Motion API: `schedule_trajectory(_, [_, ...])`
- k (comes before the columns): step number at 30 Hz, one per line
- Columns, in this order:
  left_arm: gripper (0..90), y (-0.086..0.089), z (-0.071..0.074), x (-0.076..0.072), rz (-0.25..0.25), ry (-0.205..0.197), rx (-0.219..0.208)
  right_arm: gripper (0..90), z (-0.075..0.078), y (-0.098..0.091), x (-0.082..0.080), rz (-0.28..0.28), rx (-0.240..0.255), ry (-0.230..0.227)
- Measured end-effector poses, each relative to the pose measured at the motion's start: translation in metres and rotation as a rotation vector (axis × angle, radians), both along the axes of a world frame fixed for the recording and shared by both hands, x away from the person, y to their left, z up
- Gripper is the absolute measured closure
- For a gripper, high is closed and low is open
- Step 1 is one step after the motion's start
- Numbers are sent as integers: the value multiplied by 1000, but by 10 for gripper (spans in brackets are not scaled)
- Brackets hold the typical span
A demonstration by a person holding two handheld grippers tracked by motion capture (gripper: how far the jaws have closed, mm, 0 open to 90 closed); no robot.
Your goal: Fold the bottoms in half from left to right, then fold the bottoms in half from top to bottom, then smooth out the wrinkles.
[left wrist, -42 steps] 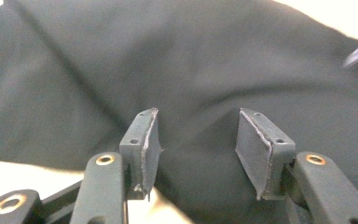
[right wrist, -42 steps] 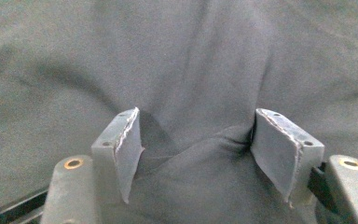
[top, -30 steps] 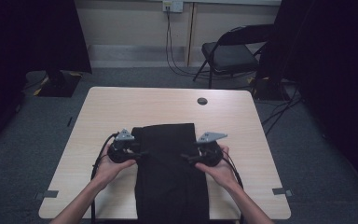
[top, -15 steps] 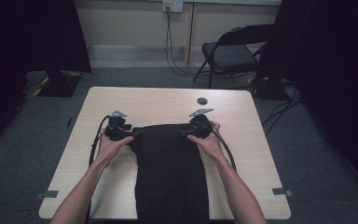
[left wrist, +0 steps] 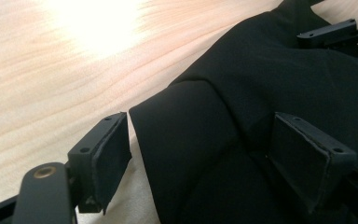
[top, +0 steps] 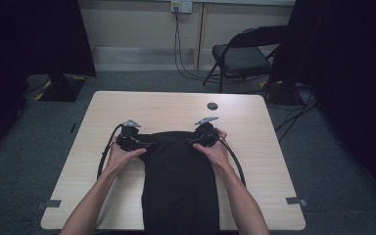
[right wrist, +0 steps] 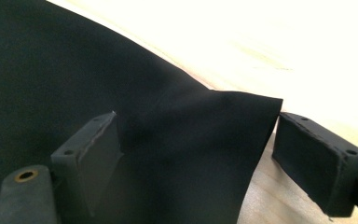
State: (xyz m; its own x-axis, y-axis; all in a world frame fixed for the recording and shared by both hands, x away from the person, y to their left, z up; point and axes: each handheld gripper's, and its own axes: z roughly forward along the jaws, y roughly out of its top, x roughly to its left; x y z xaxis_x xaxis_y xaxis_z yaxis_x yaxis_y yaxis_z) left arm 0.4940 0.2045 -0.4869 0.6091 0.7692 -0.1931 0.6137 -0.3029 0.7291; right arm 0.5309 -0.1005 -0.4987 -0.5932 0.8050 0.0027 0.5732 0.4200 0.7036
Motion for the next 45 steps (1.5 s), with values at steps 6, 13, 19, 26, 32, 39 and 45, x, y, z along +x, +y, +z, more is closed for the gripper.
schedule_trajectory(6, [371,-12,-8,-6,-47,-26,42,357,3,6,-5,-3,8,-9])
schedule_trajectory(13, [788,-6,-9,-2,-51,-11,-55,777,5,14,-7,16,52,6])
schedule_trajectory(19, [813,-5,-3,2,-49,-7,-88,851,8,10,-2,12,120,26])
schedule_trajectory(26, [816,-10,14,7,-40,-47,-79,854,29,-2,3,-7,164,-7])
schedule_trajectory(32, [816,-12,42,15,-36,-99,-96,859,55,-11,8,-30,209,-60])
schedule_trajectory(39, [817,-14,87,30,-17,-189,-124,861,98,-21,20,-58,276,-138])
schedule_trajectory(45, [816,-15,124,33,-12,-266,-126,861,140,-28,27,-65,310,-217])
